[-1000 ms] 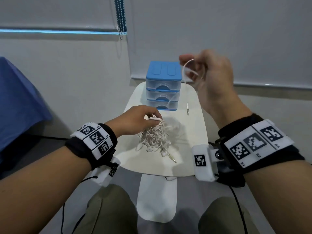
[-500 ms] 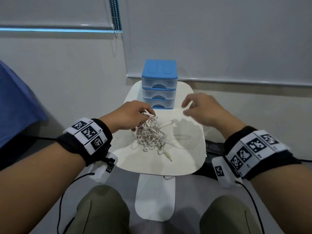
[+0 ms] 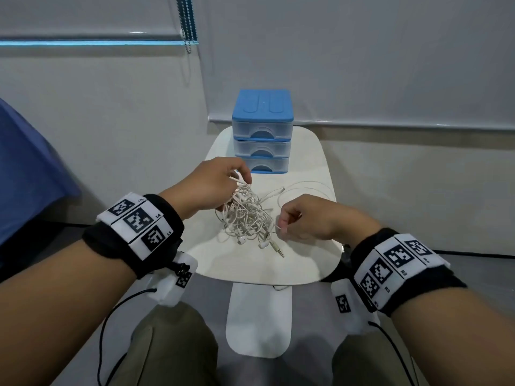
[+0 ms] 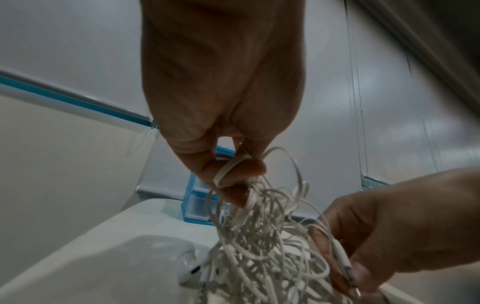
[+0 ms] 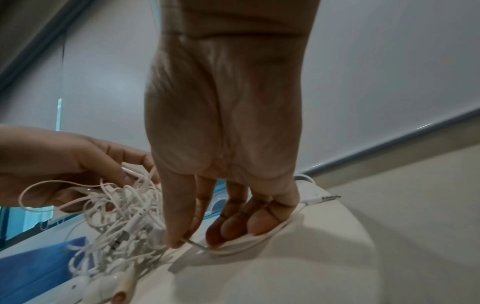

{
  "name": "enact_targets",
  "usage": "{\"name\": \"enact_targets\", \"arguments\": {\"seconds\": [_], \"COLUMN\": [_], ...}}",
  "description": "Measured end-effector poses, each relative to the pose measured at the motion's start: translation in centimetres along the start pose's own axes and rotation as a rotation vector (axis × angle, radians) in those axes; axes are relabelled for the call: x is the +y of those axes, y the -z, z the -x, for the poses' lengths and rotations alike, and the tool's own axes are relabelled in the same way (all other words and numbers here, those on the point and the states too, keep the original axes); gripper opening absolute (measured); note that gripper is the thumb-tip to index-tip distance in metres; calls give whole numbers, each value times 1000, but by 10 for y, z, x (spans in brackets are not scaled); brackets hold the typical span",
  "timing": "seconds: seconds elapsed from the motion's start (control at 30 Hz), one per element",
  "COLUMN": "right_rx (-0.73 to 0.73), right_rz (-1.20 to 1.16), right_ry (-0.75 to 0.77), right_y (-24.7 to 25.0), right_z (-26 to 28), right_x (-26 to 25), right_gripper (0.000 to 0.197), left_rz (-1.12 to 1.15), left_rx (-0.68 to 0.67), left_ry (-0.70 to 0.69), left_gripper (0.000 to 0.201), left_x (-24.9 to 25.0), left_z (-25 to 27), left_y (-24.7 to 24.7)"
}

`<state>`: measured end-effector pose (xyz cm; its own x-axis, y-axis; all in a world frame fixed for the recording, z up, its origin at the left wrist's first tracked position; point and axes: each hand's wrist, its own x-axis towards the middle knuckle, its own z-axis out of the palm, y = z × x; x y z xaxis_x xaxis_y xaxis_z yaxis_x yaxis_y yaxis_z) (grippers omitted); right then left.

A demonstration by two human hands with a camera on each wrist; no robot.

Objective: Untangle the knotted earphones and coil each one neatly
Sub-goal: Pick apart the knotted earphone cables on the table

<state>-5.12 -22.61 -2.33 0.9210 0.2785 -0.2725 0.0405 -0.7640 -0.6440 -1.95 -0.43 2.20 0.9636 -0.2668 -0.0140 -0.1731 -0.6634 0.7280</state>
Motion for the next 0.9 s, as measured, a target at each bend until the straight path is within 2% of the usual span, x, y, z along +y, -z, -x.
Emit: {"name": "enact_targets", "arguments": {"seconds": [0.13, 0.23, 0.33, 0.43, 0.53, 0.6, 0.67, 0.73, 0.83, 0.9], "right_rx": [9, 8, -17, -18, -20, -2, 71, 228, 524, 556], "right_rz": [-202, -240, -300, -357, -446, -483, -440, -331, -281, -282], "right_ry": [-38, -45, -19, 17, 38, 23, -18, -21, 74, 160], "right_y": [3, 4, 2, 1, 2, 2, 3, 4, 7, 8], "right_z": [2, 2, 1, 0, 3, 5, 3, 1, 4, 8], "right_x": [4, 5, 4, 5, 5, 4, 4, 3, -8, -20], "right_gripper": [19, 22, 22, 22, 17, 16, 18, 14, 10, 10], "left_rz": [52, -21, -171, -276, -255, -255, -257, -250, -252, -254], "left_rx": [-150, -279, -350, -322, -276, -227, -171, -142, -123, -99], "left_ry": [8, -61, -132, -181, -194, -218, -248, -268, -288, -295], "left_gripper": [26, 31, 31, 22, 10, 8, 8, 9, 10, 11], "left_x": [3, 5, 6, 7, 8, 8, 6, 3, 0, 0], "left_z": [5, 10, 14, 15, 13, 10, 6, 3, 0, -1], "left_y": [6, 9, 6, -1, -9, -13, -15, -15, -15, -16]}}
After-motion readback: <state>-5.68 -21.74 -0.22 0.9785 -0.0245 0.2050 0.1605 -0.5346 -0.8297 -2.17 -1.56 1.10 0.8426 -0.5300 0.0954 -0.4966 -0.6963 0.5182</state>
